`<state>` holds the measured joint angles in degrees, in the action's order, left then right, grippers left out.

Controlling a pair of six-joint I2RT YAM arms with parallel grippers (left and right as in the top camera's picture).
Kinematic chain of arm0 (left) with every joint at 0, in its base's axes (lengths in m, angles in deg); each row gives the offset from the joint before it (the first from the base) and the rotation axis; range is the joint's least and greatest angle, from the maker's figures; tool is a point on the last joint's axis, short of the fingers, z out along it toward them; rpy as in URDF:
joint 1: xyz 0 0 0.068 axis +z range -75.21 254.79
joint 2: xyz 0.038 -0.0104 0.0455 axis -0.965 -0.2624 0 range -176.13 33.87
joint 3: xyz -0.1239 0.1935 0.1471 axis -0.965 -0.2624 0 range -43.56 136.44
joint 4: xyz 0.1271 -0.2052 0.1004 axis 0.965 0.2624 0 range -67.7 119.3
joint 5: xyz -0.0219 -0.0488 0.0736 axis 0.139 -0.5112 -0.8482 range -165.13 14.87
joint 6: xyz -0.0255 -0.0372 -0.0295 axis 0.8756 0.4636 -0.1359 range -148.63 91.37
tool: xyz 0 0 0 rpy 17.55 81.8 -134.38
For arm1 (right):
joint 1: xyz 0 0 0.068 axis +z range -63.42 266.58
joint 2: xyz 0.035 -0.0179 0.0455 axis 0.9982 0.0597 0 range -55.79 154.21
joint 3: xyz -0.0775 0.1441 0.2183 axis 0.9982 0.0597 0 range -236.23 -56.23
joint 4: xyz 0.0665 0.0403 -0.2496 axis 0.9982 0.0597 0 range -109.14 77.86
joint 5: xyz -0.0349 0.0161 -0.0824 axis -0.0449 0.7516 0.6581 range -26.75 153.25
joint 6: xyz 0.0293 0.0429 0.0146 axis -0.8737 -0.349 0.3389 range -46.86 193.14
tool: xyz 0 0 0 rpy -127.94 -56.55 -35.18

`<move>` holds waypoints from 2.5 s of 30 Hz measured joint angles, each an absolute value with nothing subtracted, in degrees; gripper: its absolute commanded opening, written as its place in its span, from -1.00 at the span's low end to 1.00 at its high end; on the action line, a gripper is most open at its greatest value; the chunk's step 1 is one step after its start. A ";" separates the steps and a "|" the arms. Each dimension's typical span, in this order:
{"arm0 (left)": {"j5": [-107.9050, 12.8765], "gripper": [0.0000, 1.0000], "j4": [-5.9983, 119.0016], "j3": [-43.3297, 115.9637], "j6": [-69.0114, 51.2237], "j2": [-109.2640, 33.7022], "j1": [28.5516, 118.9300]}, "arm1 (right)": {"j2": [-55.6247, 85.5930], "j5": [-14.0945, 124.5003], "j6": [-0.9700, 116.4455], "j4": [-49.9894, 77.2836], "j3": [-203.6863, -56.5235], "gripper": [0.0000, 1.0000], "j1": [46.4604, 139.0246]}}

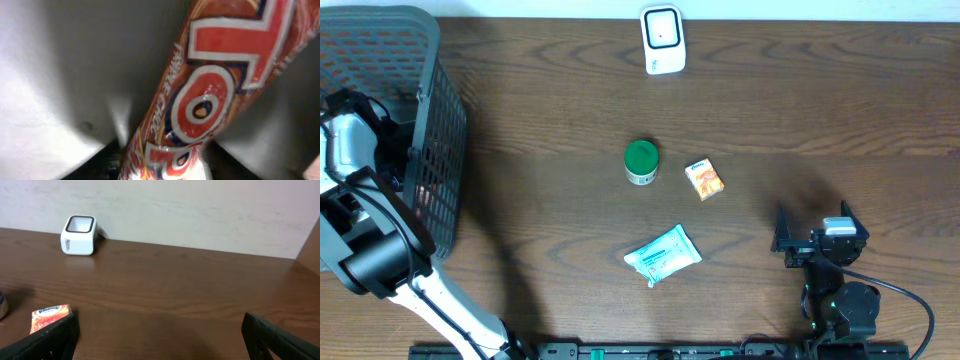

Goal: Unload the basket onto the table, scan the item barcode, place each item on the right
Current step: 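Reach left gripper into basket and grasp red TOP chocolate bar, then bring chocolate bar under scanner with left gripper and lower it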

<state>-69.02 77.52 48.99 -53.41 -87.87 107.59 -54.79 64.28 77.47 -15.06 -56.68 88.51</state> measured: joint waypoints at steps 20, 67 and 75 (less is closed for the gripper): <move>-77.50 -0.86 76.91 61.04 -35.81 -78.99 108.46 | -54.79 64.28 77.47 -15.08 -56.68 0.99 88.51; -48.34 0.81 49.91 57.19 -5.89 -92.72 31.31 | -54.77 64.28 77.45 -15.08 -56.68 0.99 88.49; -49.07 0.95 50.44 57.85 -9.71 -90.12 31.28 | -54.77 64.28 77.45 -15.08 -56.68 0.99 88.49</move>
